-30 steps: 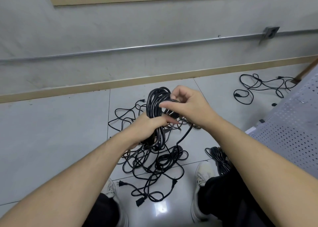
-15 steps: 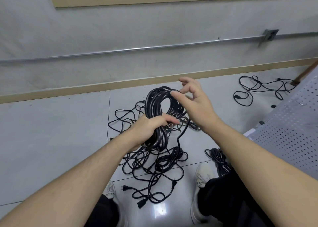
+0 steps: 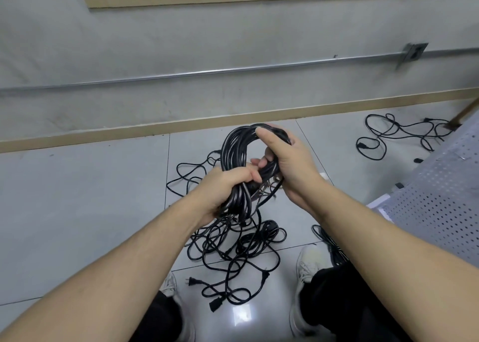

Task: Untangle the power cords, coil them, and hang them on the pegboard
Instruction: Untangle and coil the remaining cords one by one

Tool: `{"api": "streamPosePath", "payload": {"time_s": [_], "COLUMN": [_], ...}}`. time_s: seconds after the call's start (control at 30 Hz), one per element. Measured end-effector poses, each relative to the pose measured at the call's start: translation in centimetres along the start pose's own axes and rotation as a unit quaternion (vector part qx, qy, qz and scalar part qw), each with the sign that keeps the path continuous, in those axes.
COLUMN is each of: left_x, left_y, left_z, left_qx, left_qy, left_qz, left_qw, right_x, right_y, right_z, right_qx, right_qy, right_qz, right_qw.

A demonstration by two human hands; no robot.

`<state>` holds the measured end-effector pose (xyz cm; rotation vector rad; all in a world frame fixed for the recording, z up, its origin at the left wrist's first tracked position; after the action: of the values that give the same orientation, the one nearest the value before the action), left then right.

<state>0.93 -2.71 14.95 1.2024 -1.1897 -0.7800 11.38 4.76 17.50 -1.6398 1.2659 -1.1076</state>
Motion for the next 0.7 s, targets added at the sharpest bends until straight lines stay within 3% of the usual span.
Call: {"api": "streamPosePath", "payload": {"time_s": [0.1, 0.17, 0.4, 0.6, 0.7], "left_x": [-0.9, -0.9, -0.6, 0.0, 0.5], "left_y": [-0.4, -0.3, 0.7, 0.4, -1.2], "left_z": [2.1, 2.2, 0.0, -0.6, -1.6], "left_qx": [-0.053, -0.102, -0.151, -0.102, -0.045], "left_qy": [0.109, 0.126, 0.027, 0.027, 0.017], "left_qz": [-0.005, -0.036, -0.06, -0.054, -0.011], "left_qw": [0.993, 0.986, 0.986, 0.993, 0.999], "right_x": [-0.3, -0.3, -0.8, -0.5, 0.0], "right_y": [-0.6, -0.3, 1.4, 0.8, 0.4], "right_z": [0.8, 1.0, 1.4, 1.4, 1.0], "right_qx": [0.054, 0.062, 0.011, -0.052, -0.087], "right_qy": [0.053, 0.066, 0.054, 0.021, -0.005], "right_qz": [0.039, 0.035, -0.099, -0.116, -0.121], "right_qw": [0.996, 0.995, 0.994, 0.992, 0.989]}}
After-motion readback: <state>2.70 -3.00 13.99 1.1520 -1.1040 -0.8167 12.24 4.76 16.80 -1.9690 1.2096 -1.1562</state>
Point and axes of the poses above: each hand's wrist, its own x-axis away from the middle knuckle, its own z-axis out of the back of the hand, y = z × x, the point moved 10 cm from there along -x, towards the middle knuckle, and after that the axes turned 13 degrees about y, right-handed, at the moved point
